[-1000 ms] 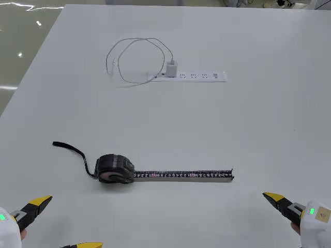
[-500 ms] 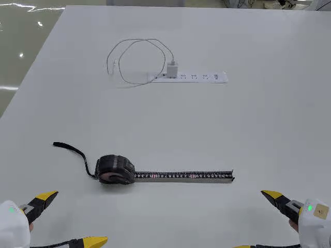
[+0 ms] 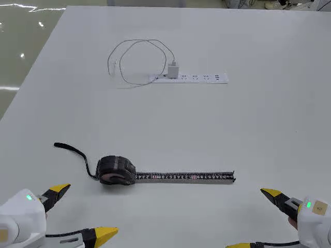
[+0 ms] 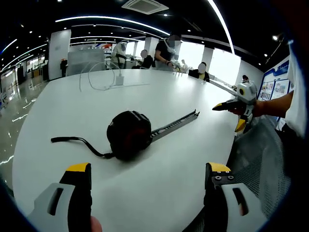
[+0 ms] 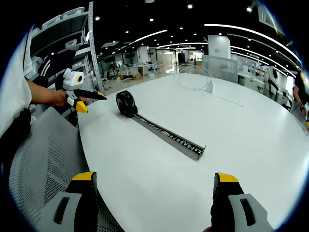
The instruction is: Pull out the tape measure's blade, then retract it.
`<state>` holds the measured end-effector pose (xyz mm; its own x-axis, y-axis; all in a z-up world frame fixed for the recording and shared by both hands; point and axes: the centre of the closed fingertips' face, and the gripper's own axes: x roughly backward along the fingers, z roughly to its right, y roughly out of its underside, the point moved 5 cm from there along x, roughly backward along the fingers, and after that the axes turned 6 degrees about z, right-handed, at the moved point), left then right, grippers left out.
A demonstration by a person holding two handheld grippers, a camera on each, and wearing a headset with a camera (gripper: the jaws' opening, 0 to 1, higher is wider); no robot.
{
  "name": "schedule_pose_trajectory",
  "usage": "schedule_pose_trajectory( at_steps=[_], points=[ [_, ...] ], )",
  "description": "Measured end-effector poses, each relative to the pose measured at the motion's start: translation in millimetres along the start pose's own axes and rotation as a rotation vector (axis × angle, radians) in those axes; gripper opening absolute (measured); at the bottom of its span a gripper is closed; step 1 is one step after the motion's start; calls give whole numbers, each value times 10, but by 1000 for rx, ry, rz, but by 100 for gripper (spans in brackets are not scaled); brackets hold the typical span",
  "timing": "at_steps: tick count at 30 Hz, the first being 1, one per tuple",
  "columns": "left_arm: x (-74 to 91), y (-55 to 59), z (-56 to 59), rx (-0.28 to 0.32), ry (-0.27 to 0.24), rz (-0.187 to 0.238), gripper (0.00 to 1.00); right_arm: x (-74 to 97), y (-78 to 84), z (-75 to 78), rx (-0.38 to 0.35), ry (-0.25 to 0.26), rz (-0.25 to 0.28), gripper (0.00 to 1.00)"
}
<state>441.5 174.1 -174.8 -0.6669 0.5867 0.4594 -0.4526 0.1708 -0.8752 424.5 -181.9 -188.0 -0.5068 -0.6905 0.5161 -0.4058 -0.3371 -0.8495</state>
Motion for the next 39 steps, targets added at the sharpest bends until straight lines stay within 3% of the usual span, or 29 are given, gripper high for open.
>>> schedule_pose_trajectory(
  at_steps=[16, 20, 39],
  points=[
    [-317, -111, -14, 21, 23, 8, 94, -87, -38, 108, -2, -7, 5, 99],
    [-367, -139, 25, 28, 25, 12, 94, -106, -38, 139, 5, -11, 0, 99],
    [-583, -230, -6, 66, 19, 30, 93, -181, -91, 298, 12, -16, 1, 99]
  ],
)
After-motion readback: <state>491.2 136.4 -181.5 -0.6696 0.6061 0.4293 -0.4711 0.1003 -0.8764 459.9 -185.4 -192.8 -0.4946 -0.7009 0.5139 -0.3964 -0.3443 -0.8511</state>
